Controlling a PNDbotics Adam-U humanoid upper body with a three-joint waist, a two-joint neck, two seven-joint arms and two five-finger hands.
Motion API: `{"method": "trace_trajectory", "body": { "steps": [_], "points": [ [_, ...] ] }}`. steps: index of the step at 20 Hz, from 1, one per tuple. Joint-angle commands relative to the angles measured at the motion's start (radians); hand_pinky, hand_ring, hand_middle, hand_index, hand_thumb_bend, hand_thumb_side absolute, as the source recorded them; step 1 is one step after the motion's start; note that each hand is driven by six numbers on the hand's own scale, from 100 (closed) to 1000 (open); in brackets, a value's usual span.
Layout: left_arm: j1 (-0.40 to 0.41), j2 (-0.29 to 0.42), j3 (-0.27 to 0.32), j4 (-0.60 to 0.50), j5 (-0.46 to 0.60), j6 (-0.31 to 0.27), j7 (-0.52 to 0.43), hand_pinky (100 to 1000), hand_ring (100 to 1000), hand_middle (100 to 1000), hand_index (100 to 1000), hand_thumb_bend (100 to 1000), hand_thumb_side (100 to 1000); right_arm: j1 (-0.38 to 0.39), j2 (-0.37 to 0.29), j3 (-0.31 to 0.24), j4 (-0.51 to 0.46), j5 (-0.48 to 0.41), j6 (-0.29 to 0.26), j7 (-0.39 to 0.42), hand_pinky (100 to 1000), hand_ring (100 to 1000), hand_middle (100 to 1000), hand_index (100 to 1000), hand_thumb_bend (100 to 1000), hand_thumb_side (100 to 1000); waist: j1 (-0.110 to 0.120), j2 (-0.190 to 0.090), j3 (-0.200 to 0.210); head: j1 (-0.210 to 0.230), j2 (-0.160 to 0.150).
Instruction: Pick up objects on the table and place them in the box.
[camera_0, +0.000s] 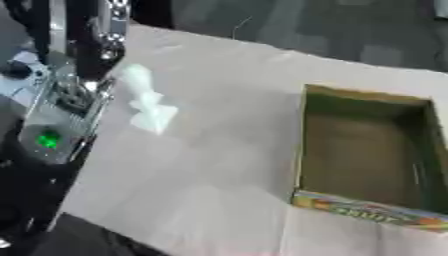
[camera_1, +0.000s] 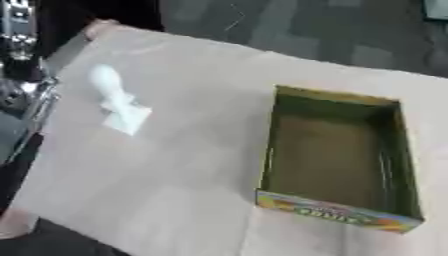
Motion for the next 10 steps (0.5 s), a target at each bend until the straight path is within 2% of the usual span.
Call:
{"method": "trace_trajectory", "body": {
  "steps": [1, 10],
  "points": [
    [-0.012, 0.006, 0.001, -0.011, -0.010, 0.005, -0.002, 718, 665, 813, 851, 152, 719, -0.024, -0.012, 0.000, -0.018, 0.009, 0.003, -0.003, 428, 358, 390, 534, 100, 1000, 0.001, -0.008, -0.001, -0.014, -0.001],
    [-0.012, 0.007, 0.002, -0.011, -0.005, 0.008, -0.013, 719, 664, 813, 852, 148, 723, -0.025, -0.016, 0.006, -0.009, 0.014, -0.005, 0.007, 429, 358, 390, 534, 100, 1000, 0.002, -0.011, -0.002, -0.018, -0.001]
  ]
}}
